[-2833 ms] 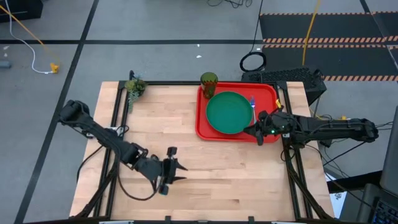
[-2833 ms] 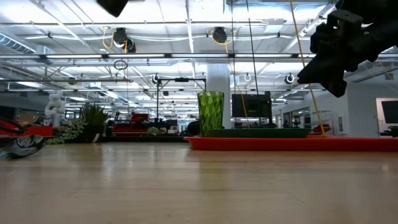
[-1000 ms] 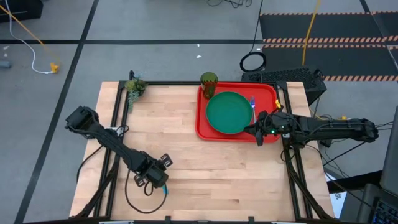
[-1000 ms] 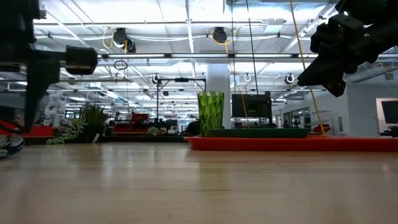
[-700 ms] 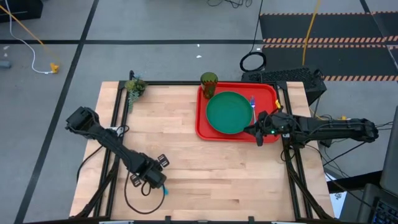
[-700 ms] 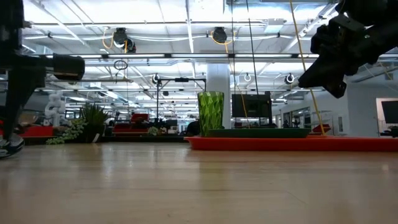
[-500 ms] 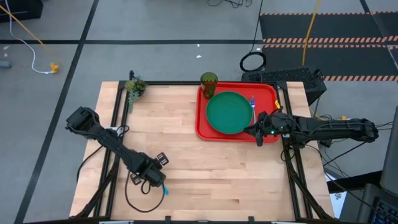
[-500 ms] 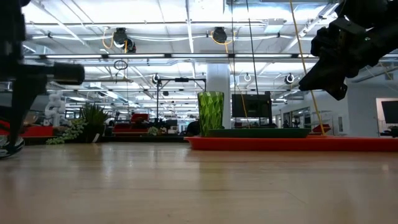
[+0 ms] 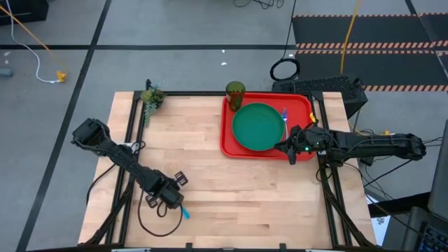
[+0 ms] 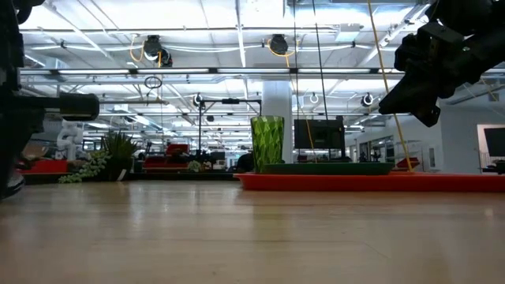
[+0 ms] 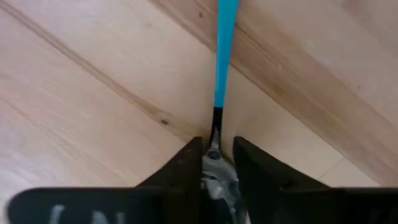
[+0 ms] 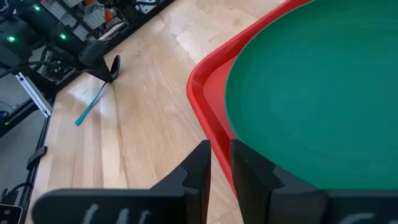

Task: Pick and place plate/cup/fork/spoon on tray
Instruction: Put the blue spoon beside the fork on the red tray

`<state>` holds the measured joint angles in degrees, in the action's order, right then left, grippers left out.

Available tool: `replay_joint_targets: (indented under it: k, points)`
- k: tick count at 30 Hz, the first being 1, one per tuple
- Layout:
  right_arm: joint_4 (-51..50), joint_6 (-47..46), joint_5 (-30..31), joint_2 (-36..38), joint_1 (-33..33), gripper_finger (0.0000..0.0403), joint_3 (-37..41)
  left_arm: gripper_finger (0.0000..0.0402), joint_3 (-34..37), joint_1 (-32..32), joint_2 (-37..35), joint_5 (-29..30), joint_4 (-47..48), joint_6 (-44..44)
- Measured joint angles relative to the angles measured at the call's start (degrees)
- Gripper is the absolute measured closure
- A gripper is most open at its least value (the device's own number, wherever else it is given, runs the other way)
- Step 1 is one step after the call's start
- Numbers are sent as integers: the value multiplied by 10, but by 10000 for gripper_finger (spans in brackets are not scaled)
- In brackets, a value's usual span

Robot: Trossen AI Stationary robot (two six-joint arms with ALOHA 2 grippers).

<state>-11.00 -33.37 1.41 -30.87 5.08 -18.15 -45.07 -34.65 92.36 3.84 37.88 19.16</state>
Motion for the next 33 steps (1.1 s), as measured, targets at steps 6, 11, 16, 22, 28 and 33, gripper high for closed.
replay_joint_targets:
  k: [6,11,16,22,28,33]
  points:
    - [3,-13,0,0,0,348,0,383,1,3,0,-4,-8,-4]
    - [33,-64,-4,0,0,348,0,381,1,17,2,8,-28,-34]
    - [100,-82,-15,0,-17,348,0,383,3,22,-2,43,-53,-44]
    - [165,-81,28,0,-59,348,0,390,5,46,-20,145,-68,-76]
    - [254,-23,102,-41,-118,348,0,382,4,81,-33,211,-130,-60]
    - [265,29,189,-129,-165,348,-43,394,4,134,-34,225,-192,-38]
